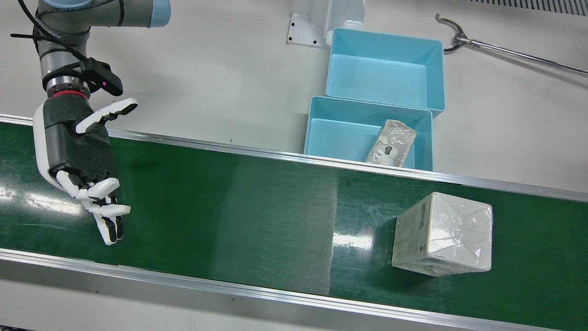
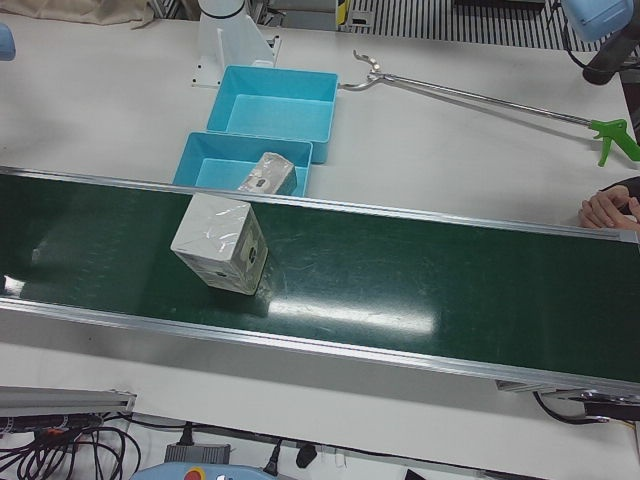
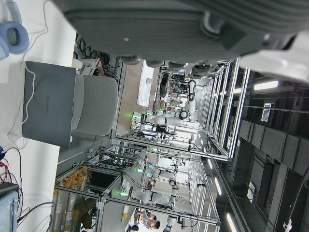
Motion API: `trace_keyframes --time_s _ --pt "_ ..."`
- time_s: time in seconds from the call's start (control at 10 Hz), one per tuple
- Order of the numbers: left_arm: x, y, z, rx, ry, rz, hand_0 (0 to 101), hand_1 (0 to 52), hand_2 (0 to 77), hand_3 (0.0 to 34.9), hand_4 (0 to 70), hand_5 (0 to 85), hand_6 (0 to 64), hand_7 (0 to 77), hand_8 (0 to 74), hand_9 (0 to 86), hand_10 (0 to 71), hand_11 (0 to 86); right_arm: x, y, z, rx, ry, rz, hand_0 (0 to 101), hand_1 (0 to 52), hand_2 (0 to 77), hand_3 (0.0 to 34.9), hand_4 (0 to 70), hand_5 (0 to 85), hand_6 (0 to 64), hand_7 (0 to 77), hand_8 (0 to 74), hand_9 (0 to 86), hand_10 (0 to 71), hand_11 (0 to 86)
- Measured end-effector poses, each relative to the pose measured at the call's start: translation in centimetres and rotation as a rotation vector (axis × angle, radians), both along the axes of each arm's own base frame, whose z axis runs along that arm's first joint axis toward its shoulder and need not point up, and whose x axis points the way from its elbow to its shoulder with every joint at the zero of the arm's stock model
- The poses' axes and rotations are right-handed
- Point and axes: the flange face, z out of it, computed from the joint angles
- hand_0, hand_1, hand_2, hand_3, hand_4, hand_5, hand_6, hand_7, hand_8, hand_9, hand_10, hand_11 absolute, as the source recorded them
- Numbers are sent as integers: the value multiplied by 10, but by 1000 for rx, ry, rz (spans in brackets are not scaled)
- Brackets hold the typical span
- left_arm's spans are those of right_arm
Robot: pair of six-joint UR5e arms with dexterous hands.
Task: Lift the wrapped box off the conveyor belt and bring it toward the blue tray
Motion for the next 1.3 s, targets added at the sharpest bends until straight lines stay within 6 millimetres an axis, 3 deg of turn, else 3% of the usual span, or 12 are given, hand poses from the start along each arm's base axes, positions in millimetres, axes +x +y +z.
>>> trace_keyframes --time_s 0.1,0.2,0.3,0.4,0.5,0.6,0.7,1.0,1.2,1.3 --pt "0 0 0 0 0 0 0 0 11 0 0 11 5 0 0 0 0 0 -1 1 1 -6 8 -1 465 125 114 138 213 376 71 278 16 76 0 11" --pt "0 0 0 0 0 0 0 0 5 0 0 11 5 0 0 0 0 0 0 1 1 -17 20 0 465 125 114 138 213 376 71 278 16 76 0 11" --pt "0 0 0 0 0 0 0 0 5 0 0 11 5 0 0 0 0 0 1 0 -1 -25 29 2 481 164 175 130 147 376 71 273 16 76 0 11" --pt "0 0 0 0 0 0 0 0 5 0 0 11 5 0 0 0 5 0 2 -1 -4 -27 33 5 534 278 235 132 131 376 65 240 16 71 0 11" --pt "0 0 0 0 0 0 0 0 5 0 0 11 5 0 0 0 5 0 2 -4 -10 -23 34 5 534 278 235 132 131 376 65 240 16 71 0 11" --pt "0 0 0 0 0 0 0 0 11 0 0 11 5 0 0 0 5 0 1 -7 -18 -13 36 4 541 235 284 138 131 360 44 235 0 54 0 11" --pt "0 0 0 0 0 0 0 0 5 0 0 11 0 0 0 0 5 0 2 -11 -25 -5 39 5 524 218 267 160 142 360 38 240 0 54 0 11" --pt "0 0 0 0 0 0 0 0 5 0 0 11 5 5 0 0 5 0 2 -21 -35 -10 52 9 523 213 267 181 169 382 60 273 0 76 0 11" --pt "0 0 0 0 0 0 0 0 5 0 0 11 0 0 0 0 5 0 -5 -33 -42 -12 56 11 524 229 338 190 191 409 71 305 0 87 0 11" --pt "0 0 0 0 0 0 0 0 11 0 0 11 0 0 0 0 0 0 -9 -38 -47 -10 58 12 524 229 327 198 191 409 71 305 0 87 0 11"
